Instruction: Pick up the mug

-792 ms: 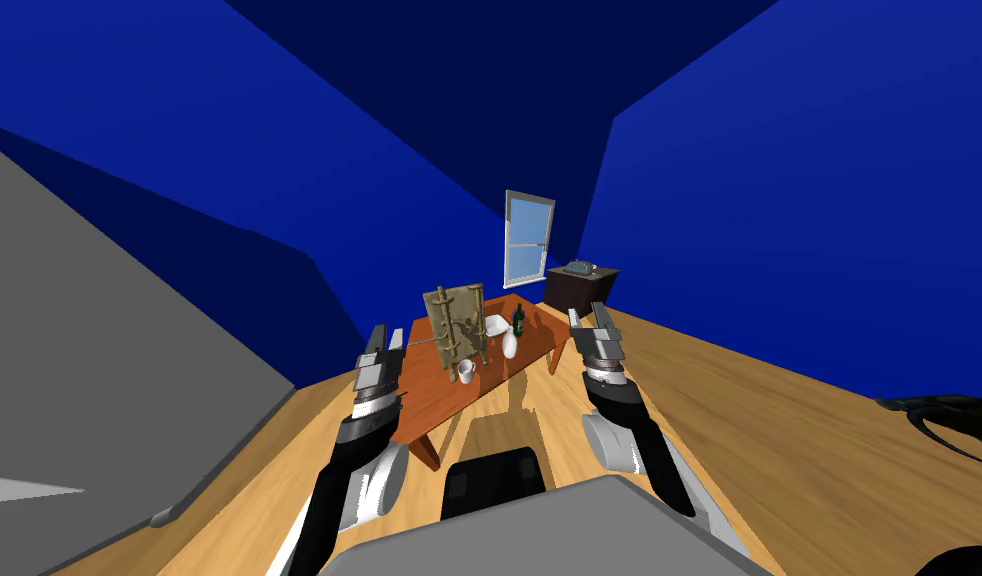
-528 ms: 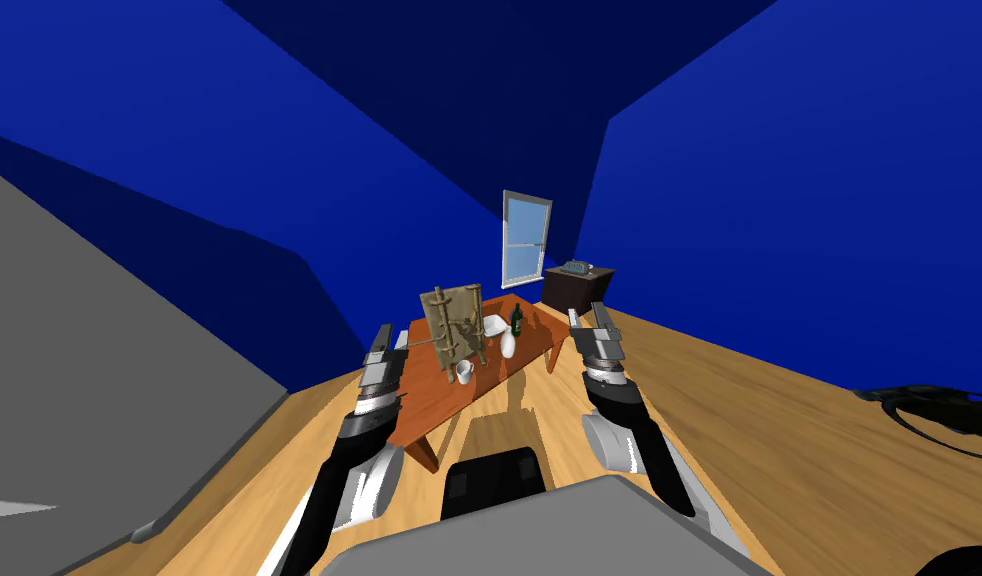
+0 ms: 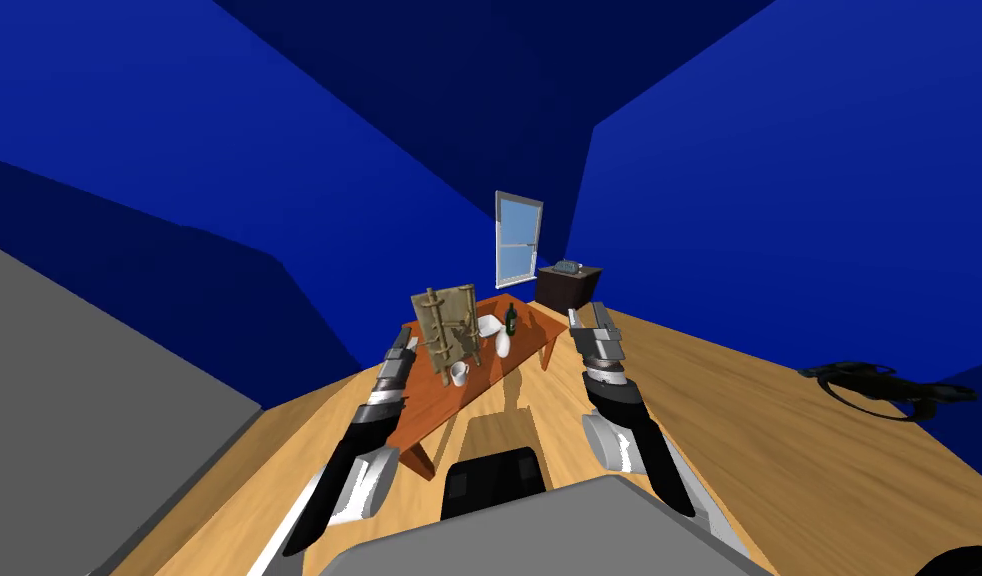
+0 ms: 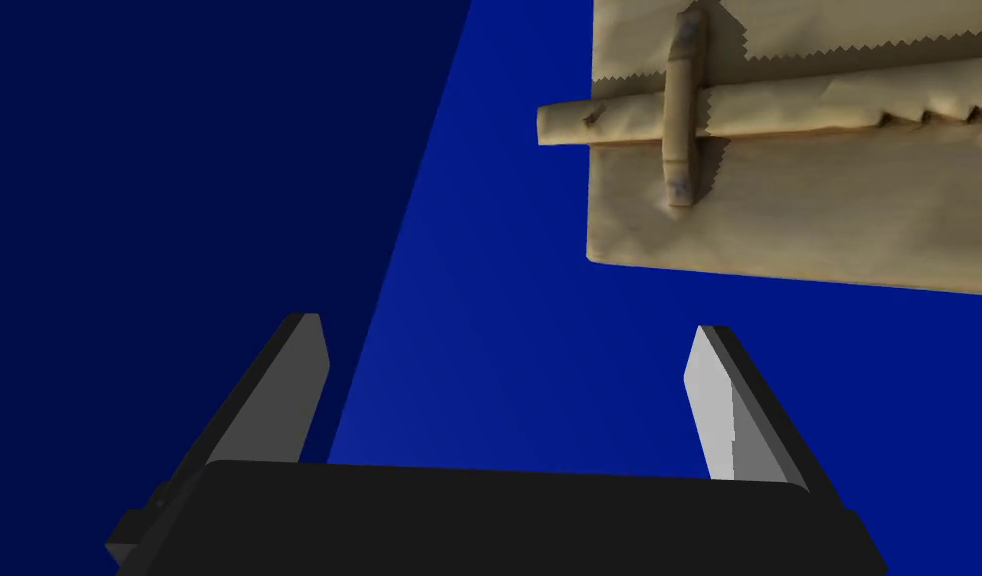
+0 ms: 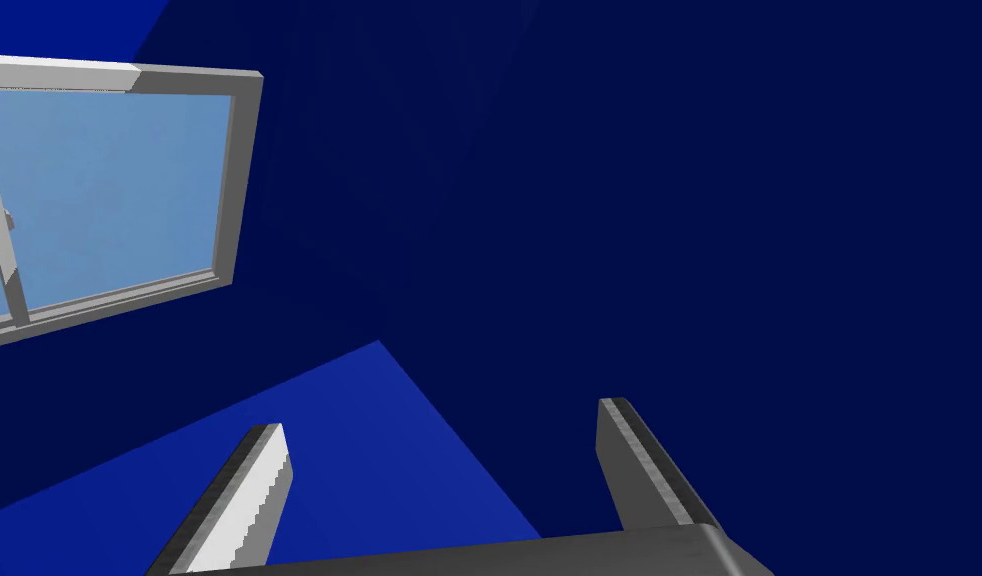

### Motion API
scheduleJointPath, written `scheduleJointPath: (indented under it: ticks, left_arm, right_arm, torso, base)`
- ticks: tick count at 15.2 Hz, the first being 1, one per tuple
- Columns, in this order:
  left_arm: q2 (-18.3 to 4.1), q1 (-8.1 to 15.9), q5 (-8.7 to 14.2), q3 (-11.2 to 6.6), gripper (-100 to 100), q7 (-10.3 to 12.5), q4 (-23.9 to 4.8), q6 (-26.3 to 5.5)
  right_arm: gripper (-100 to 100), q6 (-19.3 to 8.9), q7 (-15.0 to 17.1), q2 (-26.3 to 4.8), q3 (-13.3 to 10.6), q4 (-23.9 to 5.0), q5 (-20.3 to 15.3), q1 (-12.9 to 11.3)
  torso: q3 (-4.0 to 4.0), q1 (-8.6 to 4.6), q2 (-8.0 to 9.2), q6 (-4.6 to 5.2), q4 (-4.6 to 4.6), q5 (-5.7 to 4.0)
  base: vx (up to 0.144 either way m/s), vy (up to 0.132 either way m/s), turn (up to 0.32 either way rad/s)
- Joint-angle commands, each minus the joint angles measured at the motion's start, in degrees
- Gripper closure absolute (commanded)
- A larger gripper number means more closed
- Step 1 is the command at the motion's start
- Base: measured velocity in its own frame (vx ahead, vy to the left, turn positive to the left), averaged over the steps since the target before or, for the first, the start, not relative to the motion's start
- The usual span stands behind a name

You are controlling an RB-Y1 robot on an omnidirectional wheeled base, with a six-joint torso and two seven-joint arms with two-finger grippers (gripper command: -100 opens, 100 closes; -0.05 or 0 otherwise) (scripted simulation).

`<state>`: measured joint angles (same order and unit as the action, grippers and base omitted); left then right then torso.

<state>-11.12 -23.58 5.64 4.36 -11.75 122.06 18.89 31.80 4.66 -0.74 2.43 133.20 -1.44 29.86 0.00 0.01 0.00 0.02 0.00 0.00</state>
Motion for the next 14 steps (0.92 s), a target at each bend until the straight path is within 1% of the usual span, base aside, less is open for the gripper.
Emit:
scheduleJointPath:
  ticks: [1,2,3,4,5,6,7,8,9,10,11,12,14]
  left_arm:
    - [-1.1,0.4,0.6,0.05,-100,-0.4,-1.1,-2.2]
    - [-2.3,1.0,1.3,0.11,-100,-1.0,-2.2,-3.9]
    - [-2.3,1.0,1.3,0.11,-100,-1.0,-2.2,-4.6]
    - [-2.3,1.0,1.3,0.11,-100,-1.0,-2.2,-4.6]
    - [-3.5,1.6,2.0,0.18,-100,-1.6,-3.3,-6.7]
    - [-3.5,1.6,2.0,0.18,-100,-1.6,-3.3,-7.2]
    - [-4.8,2.3,2.9,0.25,-100,-2.2,-4.5,-8.9]
    - [-4.8,2.3,2.9,0.25,-100,-2.2,-4.5,-9.9]
    - [-4.8,2.3,2.9,0.25,-100,-2.2,-4.5,-9.9]
    - [-6.0,3.0,3.7,0.32,-100,-2.8,-5.8,-12.2]
    - [-6.0,3.0,3.7,0.32,-100,-2.8,-5.8,-12.8]
    - [-7.2,3.7,4.6,0.39,-100,-3.5,-7.1,-14.1]
    - [-7.2,3.7,4.6,0.39,-100,-3.5,-7.1,-15.7]
  right_arm:
    - [0,0.0,0.0,0.0,0.0,0.0,0.0,0.0]
    - [0,0.0,0.0,0.0,0.0,0.0,0.0,0.0]
    - [0,0.0,0.0,0.0,0.0,0.0,0.0,0.0]
    - [0,0.0,0.0,0.0,0.0,0.0,0.0,0.0]
    - [0,0.0,0.0,0.0,0.0,0.0,0.0,0.0]
    - [0,0.0,0.0,0.0,0.0,0.0,0.0,0.0]
    - [0,0.0,0.0,0.0,0.0,0.0,0.0,0.0]
    - [0,0.0,0.0,0.0,0.0,0.0,0.0,0.0]
    - [0,0.0,0.0,0.0,0.0,0.0,0.0,0.0]
    - [0,0.0,0.0,0.0,0.0,0.0,0.0,0.0]
    - [0,0.0,0.0,0.0,0.0,0.0,0.0,0.0]
    - [0,0.0,0.0,0.0,0.0,0.0,0.0,0.0]
    - [0,0.0,0.0,0.0,0.0,0.0,0.0,0.0]
  torso:
    - [0.00,0.00,0.00,0.00,0.00,0.00]
    - [0.00,0.00,0.00,-0.01,0.00,0.00]
    - [0.00,0.00,0.00,0.01,0.00,0.00]
    - [0.00,0.00,0.00,0.00,0.00,0.00]
    - [0.00,0.00,0.00,-0.02,0.00,0.00]
    - [0.00,-0.01,0.00,0.00,0.00,0.00]
    - [0.00,-0.01,0.00,-0.01,0.00,0.00]
    - [0.00,-0.01,0.00,0.01,0.00,0.00]
    - [0.00,-0.01,-0.01,0.00,0.00,0.00]
    - [0.00,0.00,-0.01,-0.02,0.00,0.00]
    - [-0.01,0.00,-0.01,0.00,0.00,0.00]
    - [0.00,0.00,0.00,-0.01,0.00,0.00]
    - [0.00,-0.01,-0.01,0.00,0.00,0.00]
  base:
    - [-0.003,-0.002,-0.084]
    - [-0.003,-0.004,-0.140]
    - [-0.004,-0.002,-0.114]
    - [-0.003,0.001,-0.022]
    - [-0.003,-0.004,-0.070]
    - [-0.002,-0.004,-0.096]
    - [-0.002,-0.005,-0.144]
    - [-0.002,-0.003,-0.120]
    - [-0.002,0.000,-0.037]
    - [-0.001,-0.004,-0.097]
    - [-0.001,-0.003,-0.110]
    - [-0.002,-0.004,-0.129]
    - [-0.002,-0.002,-0.098]
